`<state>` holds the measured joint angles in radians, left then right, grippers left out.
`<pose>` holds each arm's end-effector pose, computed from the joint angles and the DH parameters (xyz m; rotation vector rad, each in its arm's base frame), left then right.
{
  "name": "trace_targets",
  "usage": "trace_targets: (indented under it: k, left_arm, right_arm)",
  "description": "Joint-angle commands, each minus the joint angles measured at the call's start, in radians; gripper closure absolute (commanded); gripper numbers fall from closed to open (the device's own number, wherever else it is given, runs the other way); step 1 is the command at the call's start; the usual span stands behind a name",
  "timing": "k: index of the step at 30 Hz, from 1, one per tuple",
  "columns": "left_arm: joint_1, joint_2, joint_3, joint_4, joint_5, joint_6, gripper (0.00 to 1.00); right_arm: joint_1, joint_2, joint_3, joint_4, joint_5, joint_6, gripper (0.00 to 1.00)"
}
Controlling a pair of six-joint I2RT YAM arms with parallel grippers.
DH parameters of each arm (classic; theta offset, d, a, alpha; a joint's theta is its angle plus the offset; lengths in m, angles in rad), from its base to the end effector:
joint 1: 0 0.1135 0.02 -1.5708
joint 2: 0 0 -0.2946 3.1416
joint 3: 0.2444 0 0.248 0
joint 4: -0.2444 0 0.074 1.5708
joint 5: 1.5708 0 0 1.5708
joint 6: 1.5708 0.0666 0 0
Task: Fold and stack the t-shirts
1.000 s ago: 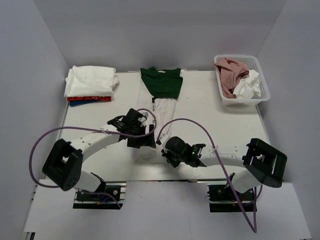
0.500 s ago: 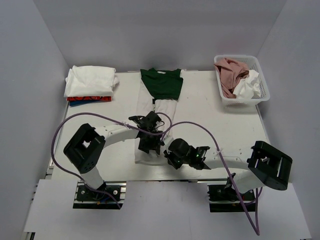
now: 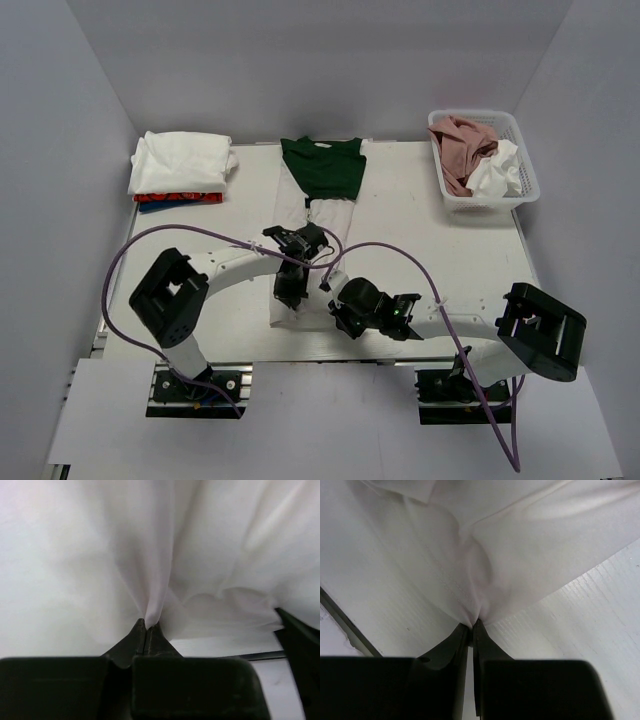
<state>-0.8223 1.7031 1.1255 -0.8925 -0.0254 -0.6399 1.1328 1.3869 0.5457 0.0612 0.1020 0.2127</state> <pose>0.2104 -0.2241 0.1845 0.2757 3.0363 -0.0738 0.1211 0.2425 0.1651 -1.0241 2.1826 0.5307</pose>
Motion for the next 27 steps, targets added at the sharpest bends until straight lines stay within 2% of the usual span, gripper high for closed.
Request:
trace_targets:
  k: [1,7,12,17,19,25,27]
  left_arm:
    - [0.005,-0.079,0.039,-0.172,-0.122,-0.047,1.0]
    - [0.015,-0.088,0.071,-0.37,-0.229,-0.101,1.0]
    - [0.015,-0.088,0.181,-0.515,-0.341,-0.141,0.99]
    - [0.025,-0.12,0.269,-0.516,-0.386,-0.073,0.92]
    - [0.025,-0.131,0.269,-0.516,-0.395,-0.04,0.87]
    - [0.025,-0.12,0.218,-0.516,-0.427,0.005,0.82]
    - [0.025,-0.096,0.203,-0.505,-0.368,0.035,0.82]
  right_arm:
    - [0.004,-0.012,-0.017,-0.026,0.016,0.001,0.91]
    - [0.004,-0.017,-0.026,-0.034,0.034,0.004,0.91]
    - [0.001,0.001,-0.032,-0.031,0.018,0.014,0.91]
    - [0.002,0.006,-0.032,-0.027,0.015,0.016,0.91]
    - [0.002,0.008,-0.033,-0.026,0.019,0.016,0.91]
    - [0.001,0.018,-0.029,-0.031,0.025,0.01,0.91]
    - [0.001,0.017,-0.03,-0.031,0.022,0.013,0.91]
